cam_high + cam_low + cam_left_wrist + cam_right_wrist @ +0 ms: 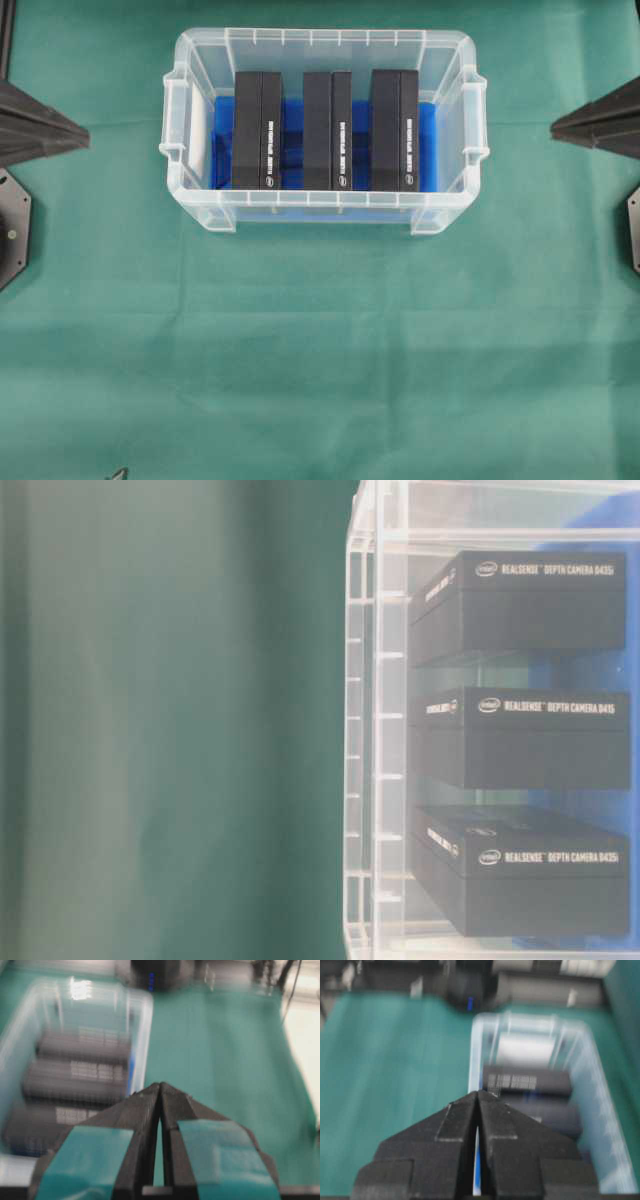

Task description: Take the box out of the case with the left arm.

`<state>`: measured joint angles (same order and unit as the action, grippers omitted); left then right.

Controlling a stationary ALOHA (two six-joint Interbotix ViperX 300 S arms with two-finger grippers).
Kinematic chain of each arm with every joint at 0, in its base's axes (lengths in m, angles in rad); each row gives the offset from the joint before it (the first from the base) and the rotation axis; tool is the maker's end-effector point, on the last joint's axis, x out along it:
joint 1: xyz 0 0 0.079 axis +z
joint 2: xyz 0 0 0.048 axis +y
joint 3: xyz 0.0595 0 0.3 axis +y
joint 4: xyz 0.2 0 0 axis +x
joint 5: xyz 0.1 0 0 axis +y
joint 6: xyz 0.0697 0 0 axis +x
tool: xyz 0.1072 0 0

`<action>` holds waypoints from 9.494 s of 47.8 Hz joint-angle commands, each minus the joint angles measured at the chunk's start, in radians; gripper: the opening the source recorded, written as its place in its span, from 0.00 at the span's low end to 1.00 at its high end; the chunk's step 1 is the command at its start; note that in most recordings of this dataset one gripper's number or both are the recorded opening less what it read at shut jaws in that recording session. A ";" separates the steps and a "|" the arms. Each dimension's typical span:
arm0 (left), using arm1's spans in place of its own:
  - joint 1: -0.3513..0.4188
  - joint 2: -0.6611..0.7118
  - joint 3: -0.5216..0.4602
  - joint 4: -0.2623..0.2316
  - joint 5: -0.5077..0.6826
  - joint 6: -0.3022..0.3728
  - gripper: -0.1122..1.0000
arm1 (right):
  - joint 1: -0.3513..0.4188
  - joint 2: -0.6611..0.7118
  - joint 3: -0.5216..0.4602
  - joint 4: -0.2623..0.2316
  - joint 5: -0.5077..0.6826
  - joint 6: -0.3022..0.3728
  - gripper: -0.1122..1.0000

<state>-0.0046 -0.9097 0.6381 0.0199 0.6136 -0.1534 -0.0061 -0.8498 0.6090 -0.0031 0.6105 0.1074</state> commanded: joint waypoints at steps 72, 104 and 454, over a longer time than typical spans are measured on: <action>-0.035 0.255 -0.241 0.031 0.824 -1.167 0.12 | 0.000 0.192 -0.164 -0.035 0.974 0.144 0.10; 0.195 0.252 -0.241 0.020 0.821 -1.088 0.12 | -0.002 0.192 -0.164 -0.055 0.974 0.144 0.10; 0.212 1.223 -0.733 0.029 0.482 -1.100 0.98 | -0.002 0.181 -0.153 -0.097 0.974 0.138 0.10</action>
<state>0.2056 0.3313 -0.0721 0.0445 1.0983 -1.2533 -0.0061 -0.6673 0.4709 -0.0982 1.5831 0.2470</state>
